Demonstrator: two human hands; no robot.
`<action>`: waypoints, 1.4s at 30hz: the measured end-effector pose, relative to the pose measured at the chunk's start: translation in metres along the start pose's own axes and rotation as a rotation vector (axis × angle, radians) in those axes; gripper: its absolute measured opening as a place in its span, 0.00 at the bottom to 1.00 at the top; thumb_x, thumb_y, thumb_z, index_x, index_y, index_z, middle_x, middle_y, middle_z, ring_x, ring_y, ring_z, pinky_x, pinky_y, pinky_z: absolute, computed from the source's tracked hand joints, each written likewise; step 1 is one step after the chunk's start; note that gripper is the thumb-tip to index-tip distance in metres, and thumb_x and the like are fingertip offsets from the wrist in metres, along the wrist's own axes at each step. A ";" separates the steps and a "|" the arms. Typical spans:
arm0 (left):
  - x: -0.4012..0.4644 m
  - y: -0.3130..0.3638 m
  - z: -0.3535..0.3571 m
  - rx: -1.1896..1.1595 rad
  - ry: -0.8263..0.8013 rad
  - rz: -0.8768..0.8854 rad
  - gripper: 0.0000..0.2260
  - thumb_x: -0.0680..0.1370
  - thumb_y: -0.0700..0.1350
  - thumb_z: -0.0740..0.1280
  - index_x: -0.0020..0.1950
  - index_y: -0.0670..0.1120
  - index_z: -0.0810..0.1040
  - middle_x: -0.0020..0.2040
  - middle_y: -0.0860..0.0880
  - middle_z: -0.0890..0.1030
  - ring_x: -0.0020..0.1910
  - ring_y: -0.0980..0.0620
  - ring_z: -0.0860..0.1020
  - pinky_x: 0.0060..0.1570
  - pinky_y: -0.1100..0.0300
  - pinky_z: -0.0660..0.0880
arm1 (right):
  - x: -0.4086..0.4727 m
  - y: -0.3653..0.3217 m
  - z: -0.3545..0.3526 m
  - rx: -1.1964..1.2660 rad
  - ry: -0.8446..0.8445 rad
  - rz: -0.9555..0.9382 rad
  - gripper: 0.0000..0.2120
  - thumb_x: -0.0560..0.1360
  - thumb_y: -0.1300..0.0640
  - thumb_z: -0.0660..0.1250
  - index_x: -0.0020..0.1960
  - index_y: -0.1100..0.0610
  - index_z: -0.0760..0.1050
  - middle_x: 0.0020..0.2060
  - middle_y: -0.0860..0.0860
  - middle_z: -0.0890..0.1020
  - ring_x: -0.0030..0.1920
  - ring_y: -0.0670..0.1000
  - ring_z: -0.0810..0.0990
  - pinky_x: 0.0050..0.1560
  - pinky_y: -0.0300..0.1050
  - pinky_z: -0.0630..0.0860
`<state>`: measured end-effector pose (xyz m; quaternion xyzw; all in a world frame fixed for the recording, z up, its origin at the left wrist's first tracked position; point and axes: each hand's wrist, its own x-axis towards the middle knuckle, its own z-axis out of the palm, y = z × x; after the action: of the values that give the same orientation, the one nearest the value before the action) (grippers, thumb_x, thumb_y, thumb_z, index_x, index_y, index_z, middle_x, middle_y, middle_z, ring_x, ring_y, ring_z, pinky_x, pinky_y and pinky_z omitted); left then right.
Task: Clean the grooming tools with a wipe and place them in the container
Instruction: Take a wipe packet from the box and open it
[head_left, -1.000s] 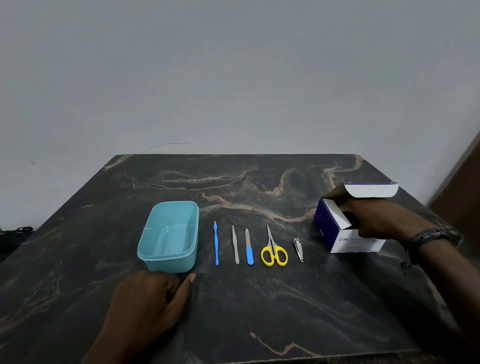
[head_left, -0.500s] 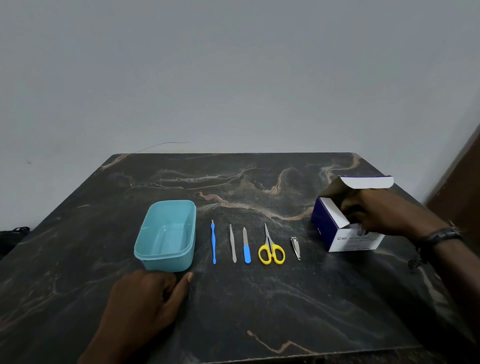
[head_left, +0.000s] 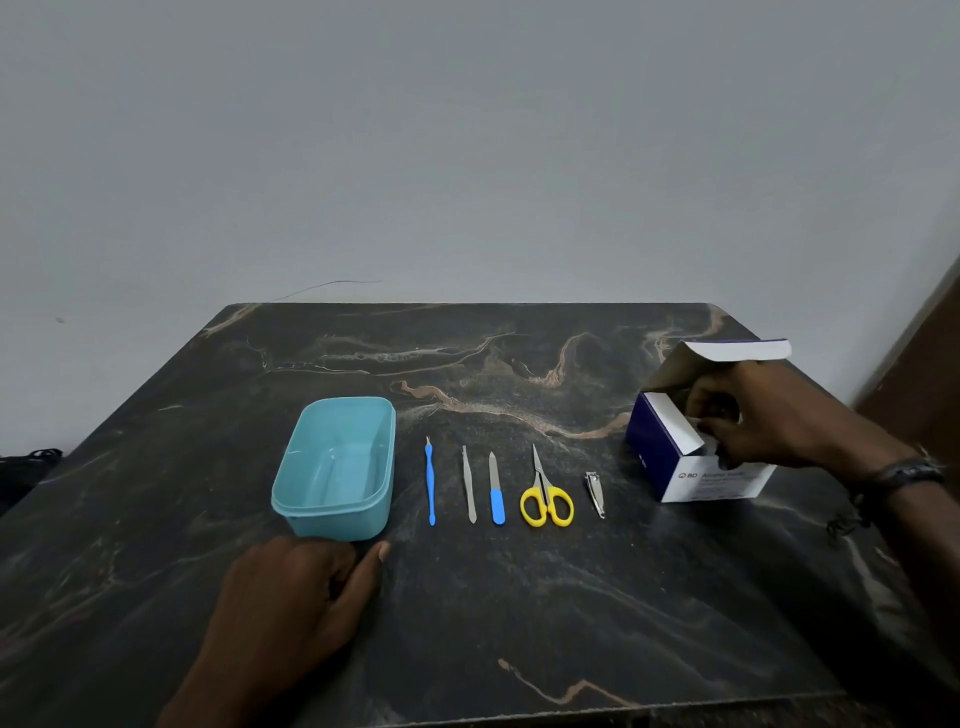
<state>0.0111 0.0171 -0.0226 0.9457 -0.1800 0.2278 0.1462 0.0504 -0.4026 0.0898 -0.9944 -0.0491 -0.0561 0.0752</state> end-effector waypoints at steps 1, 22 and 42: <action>0.000 -0.001 0.000 -0.001 -0.004 0.002 0.27 0.73 0.61 0.61 0.22 0.44 0.62 0.18 0.49 0.61 0.18 0.56 0.59 0.23 0.67 0.53 | -0.001 0.001 0.001 0.005 0.010 -0.008 0.10 0.67 0.63 0.71 0.40 0.47 0.80 0.30 0.44 0.81 0.36 0.47 0.80 0.38 0.54 0.78; 0.002 0.002 -0.003 -0.025 0.009 0.014 0.25 0.73 0.60 0.61 0.22 0.51 0.57 0.18 0.53 0.57 0.18 0.58 0.58 0.23 0.69 0.53 | -0.022 -0.005 0.009 -0.073 0.221 0.114 0.09 0.72 0.59 0.61 0.33 0.56 0.74 0.28 0.49 0.81 0.32 0.55 0.78 0.33 0.52 0.76; 0.003 0.001 -0.003 -0.052 0.108 0.109 0.24 0.73 0.59 0.62 0.21 0.48 0.63 0.18 0.50 0.64 0.17 0.55 0.63 0.26 0.72 0.52 | -0.070 -0.061 0.011 0.481 0.458 -0.202 0.04 0.73 0.56 0.70 0.43 0.48 0.81 0.32 0.41 0.84 0.27 0.45 0.80 0.27 0.40 0.74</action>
<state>0.0114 0.0167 -0.0182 0.9168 -0.2290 0.2812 0.1675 -0.0243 -0.3469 0.0798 -0.8999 -0.1408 -0.2718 0.3104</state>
